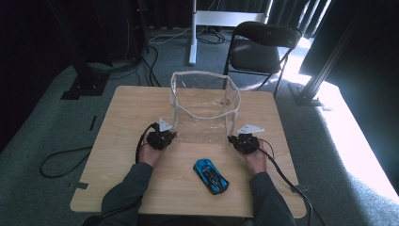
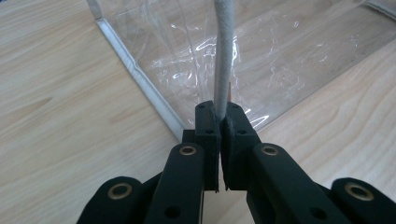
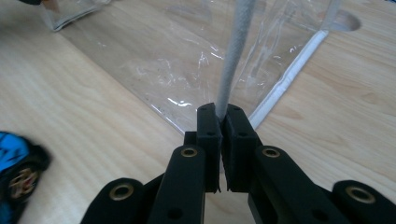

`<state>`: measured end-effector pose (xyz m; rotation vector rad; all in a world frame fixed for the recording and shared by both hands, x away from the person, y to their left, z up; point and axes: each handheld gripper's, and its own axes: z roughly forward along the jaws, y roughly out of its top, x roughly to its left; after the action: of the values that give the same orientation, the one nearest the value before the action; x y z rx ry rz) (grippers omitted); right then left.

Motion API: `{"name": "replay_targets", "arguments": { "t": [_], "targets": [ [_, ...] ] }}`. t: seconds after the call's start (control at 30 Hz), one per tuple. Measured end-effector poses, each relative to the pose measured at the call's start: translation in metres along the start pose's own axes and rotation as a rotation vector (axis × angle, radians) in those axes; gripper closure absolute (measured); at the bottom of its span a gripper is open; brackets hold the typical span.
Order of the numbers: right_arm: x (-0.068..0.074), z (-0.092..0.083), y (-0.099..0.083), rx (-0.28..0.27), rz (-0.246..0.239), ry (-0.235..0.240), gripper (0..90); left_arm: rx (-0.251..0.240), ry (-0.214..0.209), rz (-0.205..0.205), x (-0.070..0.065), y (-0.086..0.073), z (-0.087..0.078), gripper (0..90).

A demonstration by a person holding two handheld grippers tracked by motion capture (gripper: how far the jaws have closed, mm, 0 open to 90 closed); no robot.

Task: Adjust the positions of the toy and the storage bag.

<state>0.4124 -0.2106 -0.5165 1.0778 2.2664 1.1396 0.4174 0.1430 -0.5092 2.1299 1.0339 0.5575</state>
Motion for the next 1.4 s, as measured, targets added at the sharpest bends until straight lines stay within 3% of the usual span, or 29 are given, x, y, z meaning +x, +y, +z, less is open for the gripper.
{"name": "replay_targets", "arguments": {
  "t": [0.1, 0.27, 0.77, 0.9, 0.97, 1.13, 1.3, 1.4],
  "targets": [
    [0.009, -0.001, -0.002, -0.006, -0.007, 0.025, 86.3, -0.004, 0.004, -0.013, -0.001, -0.008, -0.008, 86.7],
    [0.017, -0.004, -0.003, -0.001, -0.029, 0.037, 86.2, 0.000, 0.001, 0.001, -0.004, -0.017, -0.018, 86.6],
    [0.025, -0.010, -0.007, 0.004, -0.068, 0.040, 85.8, -0.005, -0.002, 0.002, -0.012, -0.027, -0.030, 86.0],
    [0.026, -0.015, -0.006, 0.006, -0.044, 0.050, 61.5, -0.029, -0.007, -0.009, -0.016, -0.029, -0.040, 66.7],
    [0.030, -0.023, -0.007, 0.005, -0.049, 0.036, 57.6, -0.031, -0.006, -0.010, -0.021, -0.032, -0.047, 61.9],
    [0.045, -0.038, -0.015, 0.009, -0.032, 0.056, 47.8, -0.035, -0.031, 0.011, -0.035, -0.038, -0.054, 57.6],
    [0.065, -0.048, -0.024, 0.016, -0.027, 0.076, 39.4, -0.022, -0.061, 0.042, -0.048, -0.044, -0.048, 56.0],
    [0.080, -0.051, -0.028, 0.026, -0.048, 0.075, 32.8, -0.005, -0.076, 0.049, -0.052, -0.046, -0.044, 55.9]
  ]
}}
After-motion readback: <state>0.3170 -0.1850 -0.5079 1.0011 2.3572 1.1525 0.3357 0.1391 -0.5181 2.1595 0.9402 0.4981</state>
